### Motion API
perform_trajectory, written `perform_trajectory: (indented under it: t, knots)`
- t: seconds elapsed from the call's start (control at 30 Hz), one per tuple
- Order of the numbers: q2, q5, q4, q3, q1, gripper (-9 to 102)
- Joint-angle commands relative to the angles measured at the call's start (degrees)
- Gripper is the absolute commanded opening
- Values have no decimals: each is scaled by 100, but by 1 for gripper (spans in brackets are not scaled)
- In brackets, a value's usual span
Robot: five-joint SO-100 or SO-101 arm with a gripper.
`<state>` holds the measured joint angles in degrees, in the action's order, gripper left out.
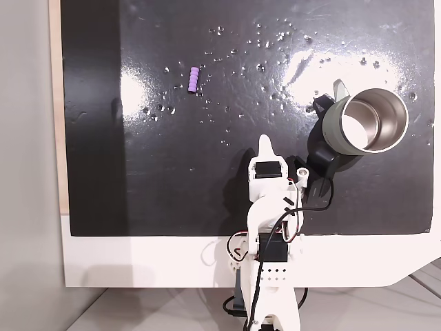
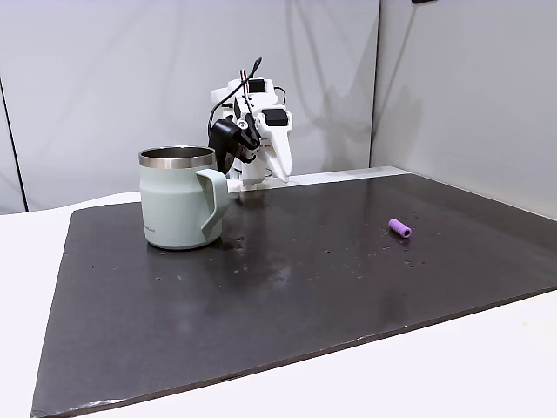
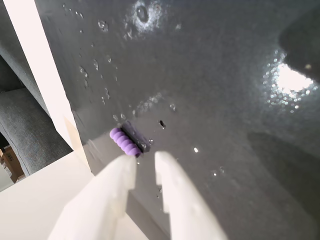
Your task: Grasp a pengrip and put it in the cup.
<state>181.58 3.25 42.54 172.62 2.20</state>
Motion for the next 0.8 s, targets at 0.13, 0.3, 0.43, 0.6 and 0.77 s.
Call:
perform_trajectory:
  t: [0.13,0.3,0.43,0.6,0.77]
  knots:
    - [53,-308,9,-44,35,0]
    - [53,-299,9,-44,26,0]
    - [53,-26,-53,-53,-88,0]
    - [53,642,431,-756,-237,0]
    - [-659,1002,1204,-2188,-677,0]
